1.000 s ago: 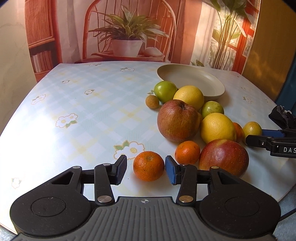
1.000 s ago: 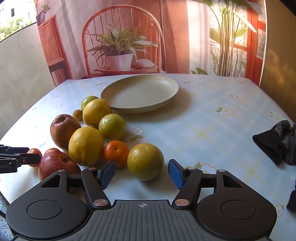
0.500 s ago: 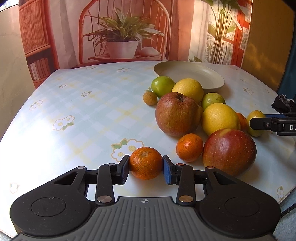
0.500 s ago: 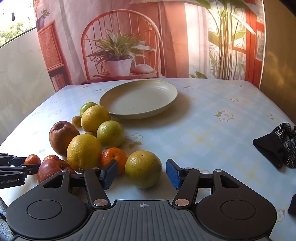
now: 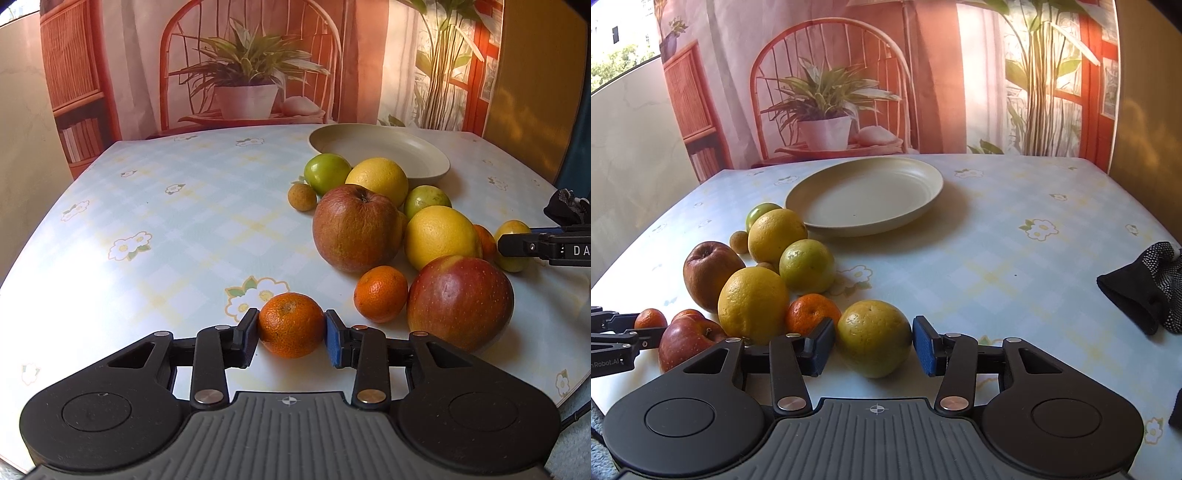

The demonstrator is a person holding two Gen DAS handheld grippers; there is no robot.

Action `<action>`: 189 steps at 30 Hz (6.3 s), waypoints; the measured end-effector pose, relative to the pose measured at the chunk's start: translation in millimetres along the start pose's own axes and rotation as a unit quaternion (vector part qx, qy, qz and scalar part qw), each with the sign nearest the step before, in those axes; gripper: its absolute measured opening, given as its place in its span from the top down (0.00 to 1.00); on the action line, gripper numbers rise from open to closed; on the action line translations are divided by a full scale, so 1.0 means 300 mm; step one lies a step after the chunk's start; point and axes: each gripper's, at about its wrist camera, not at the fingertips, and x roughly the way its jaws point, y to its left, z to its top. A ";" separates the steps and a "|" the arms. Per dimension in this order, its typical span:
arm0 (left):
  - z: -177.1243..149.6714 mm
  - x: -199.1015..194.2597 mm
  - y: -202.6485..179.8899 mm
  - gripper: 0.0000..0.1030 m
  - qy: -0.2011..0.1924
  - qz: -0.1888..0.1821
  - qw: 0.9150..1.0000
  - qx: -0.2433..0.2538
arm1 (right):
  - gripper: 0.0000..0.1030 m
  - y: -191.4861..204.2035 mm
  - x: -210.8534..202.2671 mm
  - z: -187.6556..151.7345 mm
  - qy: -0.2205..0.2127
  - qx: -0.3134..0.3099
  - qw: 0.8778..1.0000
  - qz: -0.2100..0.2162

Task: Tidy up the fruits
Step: 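Grasp the large yellow-orange grapefruit with the right gripper while the left holds the tangerine, then carry tangerine and grapefruit onto the cream plate and open both grippers, then move the right gripper to the red-brown apple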

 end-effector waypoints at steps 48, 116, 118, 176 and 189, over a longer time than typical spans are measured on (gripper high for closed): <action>0.204 -0.071 0.079 0.62 -0.064 0.027 0.996 -0.049 | 0.59 -0.082 -0.048 0.164 -0.055 0.016 0.998 0.002; 0.591 0.348 0.012 0.52 0.022 -0.074 0.997 0.007 | 0.55 -0.121 0.323 0.431 -0.032 0.032 0.999 0.018; 0.578 0.308 0.035 0.51 0.017 -0.068 0.998 0.003 | 0.55 -0.103 0.301 0.417 -0.034 0.035 0.999 0.019; 0.296 0.050 0.224 0.41 0.003 -0.082 0.996 -0.021 | 0.55 0.363 0.133 0.210 0.033 -0.079 0.989 0.118; 0.275 0.033 0.292 0.42 -0.009 -0.090 0.994 -0.063 | 0.50 0.473 0.189 0.218 0.079 -0.175 0.976 0.100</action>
